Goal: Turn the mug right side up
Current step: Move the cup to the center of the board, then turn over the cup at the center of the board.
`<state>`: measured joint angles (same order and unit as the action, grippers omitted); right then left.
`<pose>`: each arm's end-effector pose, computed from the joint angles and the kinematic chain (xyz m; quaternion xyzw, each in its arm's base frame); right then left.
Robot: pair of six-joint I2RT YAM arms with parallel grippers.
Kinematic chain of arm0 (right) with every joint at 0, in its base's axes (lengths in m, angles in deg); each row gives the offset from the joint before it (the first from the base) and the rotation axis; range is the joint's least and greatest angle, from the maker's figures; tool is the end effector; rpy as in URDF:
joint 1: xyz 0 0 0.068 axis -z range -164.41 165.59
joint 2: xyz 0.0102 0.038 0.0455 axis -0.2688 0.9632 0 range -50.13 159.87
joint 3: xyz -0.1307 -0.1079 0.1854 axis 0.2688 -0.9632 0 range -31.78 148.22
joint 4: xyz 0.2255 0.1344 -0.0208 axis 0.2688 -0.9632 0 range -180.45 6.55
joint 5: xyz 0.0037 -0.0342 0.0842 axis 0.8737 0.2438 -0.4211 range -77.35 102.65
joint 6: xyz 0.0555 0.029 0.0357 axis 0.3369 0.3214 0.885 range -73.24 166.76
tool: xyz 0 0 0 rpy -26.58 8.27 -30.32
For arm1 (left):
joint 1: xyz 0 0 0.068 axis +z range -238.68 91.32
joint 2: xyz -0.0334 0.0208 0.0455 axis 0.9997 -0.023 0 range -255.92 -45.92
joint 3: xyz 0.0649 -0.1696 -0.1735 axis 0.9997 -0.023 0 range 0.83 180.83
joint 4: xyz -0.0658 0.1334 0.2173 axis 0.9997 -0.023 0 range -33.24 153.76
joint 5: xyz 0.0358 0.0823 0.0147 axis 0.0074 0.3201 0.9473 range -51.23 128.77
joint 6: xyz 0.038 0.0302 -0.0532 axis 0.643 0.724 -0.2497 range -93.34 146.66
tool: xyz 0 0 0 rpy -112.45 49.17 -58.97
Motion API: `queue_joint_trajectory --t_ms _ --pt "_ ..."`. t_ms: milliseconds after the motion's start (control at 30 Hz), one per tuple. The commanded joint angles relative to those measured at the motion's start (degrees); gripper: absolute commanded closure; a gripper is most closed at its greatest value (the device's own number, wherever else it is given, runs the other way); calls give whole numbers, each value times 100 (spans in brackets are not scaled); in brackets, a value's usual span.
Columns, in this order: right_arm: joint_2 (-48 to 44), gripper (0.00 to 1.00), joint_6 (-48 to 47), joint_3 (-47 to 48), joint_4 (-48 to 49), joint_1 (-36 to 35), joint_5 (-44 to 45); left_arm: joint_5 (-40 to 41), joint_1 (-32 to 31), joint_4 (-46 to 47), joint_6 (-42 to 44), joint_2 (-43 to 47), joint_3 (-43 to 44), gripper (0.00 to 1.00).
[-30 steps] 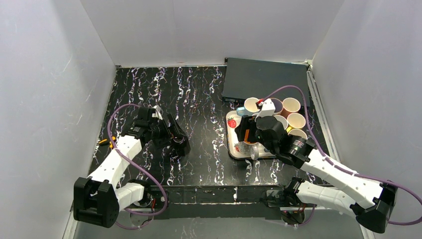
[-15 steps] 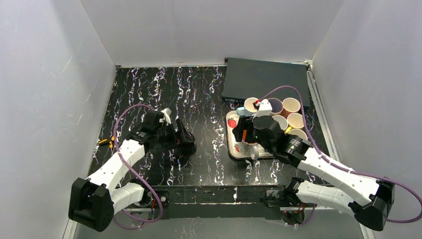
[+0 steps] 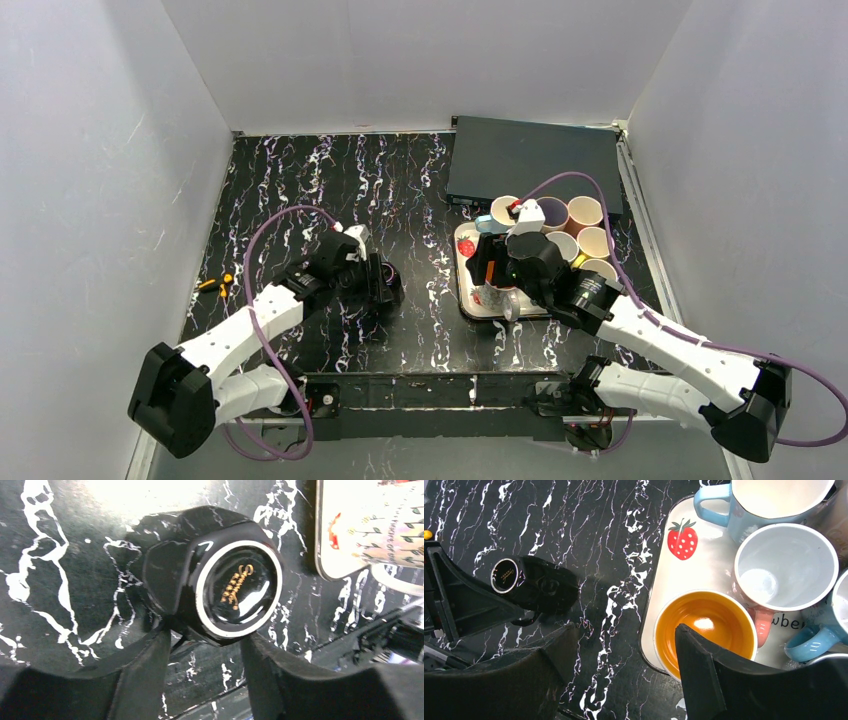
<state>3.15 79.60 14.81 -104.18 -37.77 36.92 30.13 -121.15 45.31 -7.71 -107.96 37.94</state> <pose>0.1640 0.1794 0.2789 -0.0414 0.8416 0.2157 0.4934 0.2085 -0.1432 0.1860 0.0146 0.9162 -0.2750 0.2912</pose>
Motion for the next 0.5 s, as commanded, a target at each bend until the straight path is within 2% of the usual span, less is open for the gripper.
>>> queue_joint_trajectory --t_ms 0,133,300,467 --pt "11 22 3 47 255 6 119 739 -141 -186 128 25 211 53" --pt "24 22 -8 61 250 8 150 787 -232 -291 318 -274 370 58" --pt "3 22 1 46 221 5 178 1483 -426 -614 565 -696 585 66" --pt "-41 22 5 35 189 10 199 1794 -589 -549 540 -888 616 65"
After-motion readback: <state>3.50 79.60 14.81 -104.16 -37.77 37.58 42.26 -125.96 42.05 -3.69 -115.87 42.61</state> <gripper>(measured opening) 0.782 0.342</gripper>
